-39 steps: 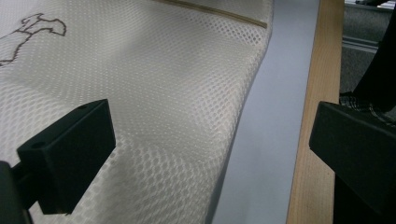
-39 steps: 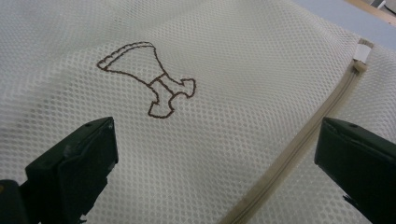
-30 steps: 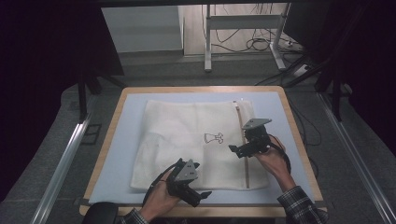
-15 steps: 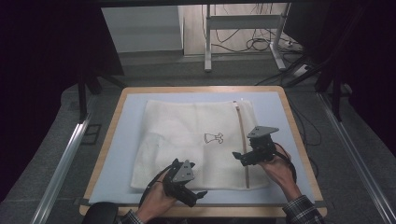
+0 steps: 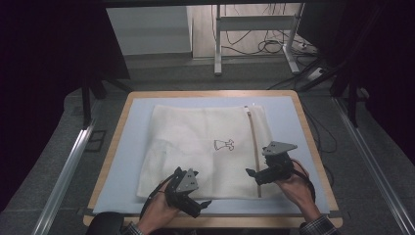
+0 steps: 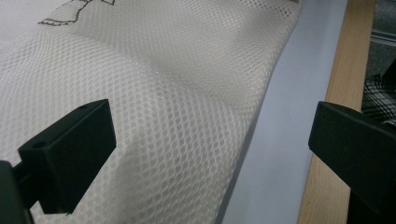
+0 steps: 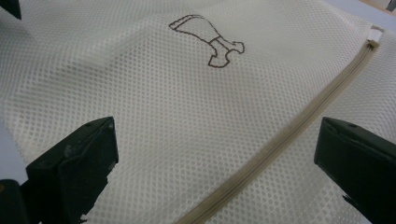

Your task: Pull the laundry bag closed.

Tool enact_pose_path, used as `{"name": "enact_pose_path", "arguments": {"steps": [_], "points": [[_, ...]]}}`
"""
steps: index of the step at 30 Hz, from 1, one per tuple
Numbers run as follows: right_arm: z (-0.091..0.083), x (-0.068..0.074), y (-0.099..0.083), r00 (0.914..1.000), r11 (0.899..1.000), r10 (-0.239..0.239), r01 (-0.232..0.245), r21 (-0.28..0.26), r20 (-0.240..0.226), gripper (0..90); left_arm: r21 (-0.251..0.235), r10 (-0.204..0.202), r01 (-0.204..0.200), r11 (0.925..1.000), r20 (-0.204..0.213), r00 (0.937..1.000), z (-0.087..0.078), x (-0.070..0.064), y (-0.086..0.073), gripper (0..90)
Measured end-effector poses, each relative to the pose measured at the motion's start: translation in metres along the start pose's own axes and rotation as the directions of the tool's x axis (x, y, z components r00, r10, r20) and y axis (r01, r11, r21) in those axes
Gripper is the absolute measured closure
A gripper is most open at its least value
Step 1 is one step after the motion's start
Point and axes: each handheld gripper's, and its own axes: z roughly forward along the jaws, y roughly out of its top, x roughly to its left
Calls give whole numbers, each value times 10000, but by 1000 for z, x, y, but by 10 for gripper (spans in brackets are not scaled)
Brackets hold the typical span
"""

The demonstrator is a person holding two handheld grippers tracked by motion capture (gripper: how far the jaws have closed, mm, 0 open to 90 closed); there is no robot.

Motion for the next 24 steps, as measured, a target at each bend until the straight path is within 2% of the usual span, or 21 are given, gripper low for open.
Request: {"name": "enact_pose_path", "arguments": {"steps": [9, 24], "points": [[-7, 8, -7, 10000, 9999, -72, 72, 153, -5, 0, 115, -32, 35, 9999, -266, 9996, -8, 3, -7, 6], [-27, 20, -17, 9999, 10000, -23, 23, -20, 126, 0, -111, -361, 354, 9993, -778, 9963, -32, 10, -20, 6]]}}
